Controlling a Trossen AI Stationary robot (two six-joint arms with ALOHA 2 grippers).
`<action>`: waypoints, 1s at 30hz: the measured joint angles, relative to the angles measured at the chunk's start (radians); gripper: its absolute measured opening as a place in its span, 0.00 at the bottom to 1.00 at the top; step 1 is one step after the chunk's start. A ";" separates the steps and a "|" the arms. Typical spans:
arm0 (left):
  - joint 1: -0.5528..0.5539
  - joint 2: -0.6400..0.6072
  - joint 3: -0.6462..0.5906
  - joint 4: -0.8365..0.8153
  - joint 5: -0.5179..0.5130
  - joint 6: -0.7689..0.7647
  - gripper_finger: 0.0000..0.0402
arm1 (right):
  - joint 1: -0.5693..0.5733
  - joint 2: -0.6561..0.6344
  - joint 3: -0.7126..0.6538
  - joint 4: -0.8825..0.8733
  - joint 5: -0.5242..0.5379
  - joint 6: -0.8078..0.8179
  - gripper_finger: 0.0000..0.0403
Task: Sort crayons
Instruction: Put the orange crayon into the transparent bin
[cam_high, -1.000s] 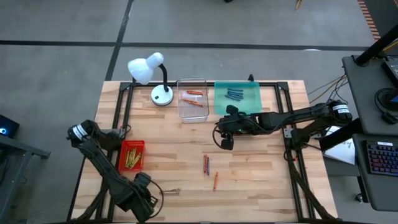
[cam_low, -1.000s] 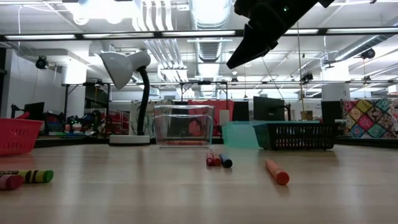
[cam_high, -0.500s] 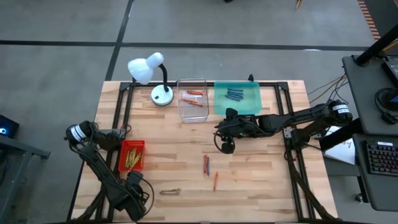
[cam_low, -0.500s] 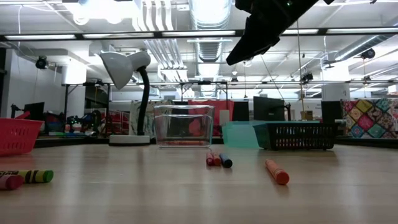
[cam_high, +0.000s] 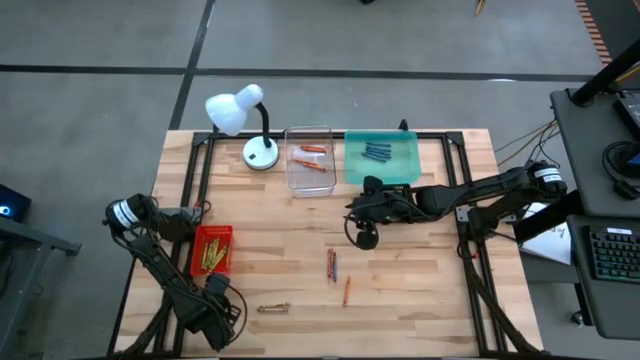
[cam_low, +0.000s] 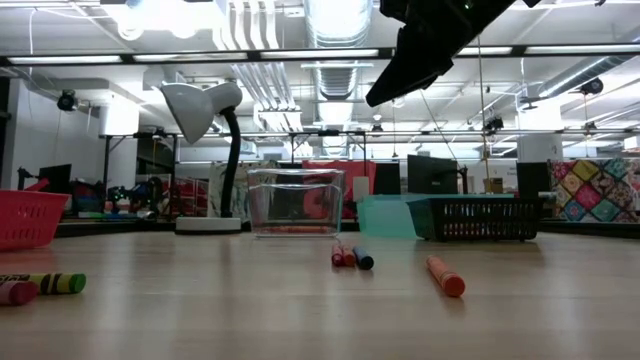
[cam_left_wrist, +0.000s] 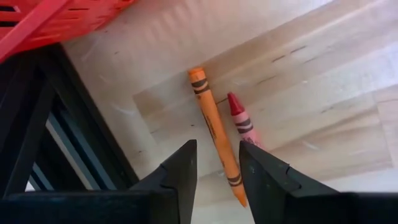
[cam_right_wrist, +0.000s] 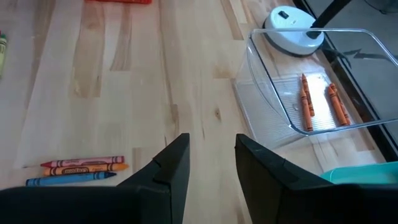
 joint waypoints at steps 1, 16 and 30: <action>-0.001 0.000 -0.002 0.002 0.000 -0.002 0.25 | 0.000 0.000 -0.001 0.000 0.000 0.002 0.29; -0.011 -0.001 -0.050 0.045 -0.002 -0.022 0.22 | 0.000 0.000 -0.035 0.006 0.000 0.029 0.30; -0.021 0.000 -0.076 0.057 -0.004 -0.058 0.19 | 0.000 0.000 -0.042 0.010 0.000 0.043 0.30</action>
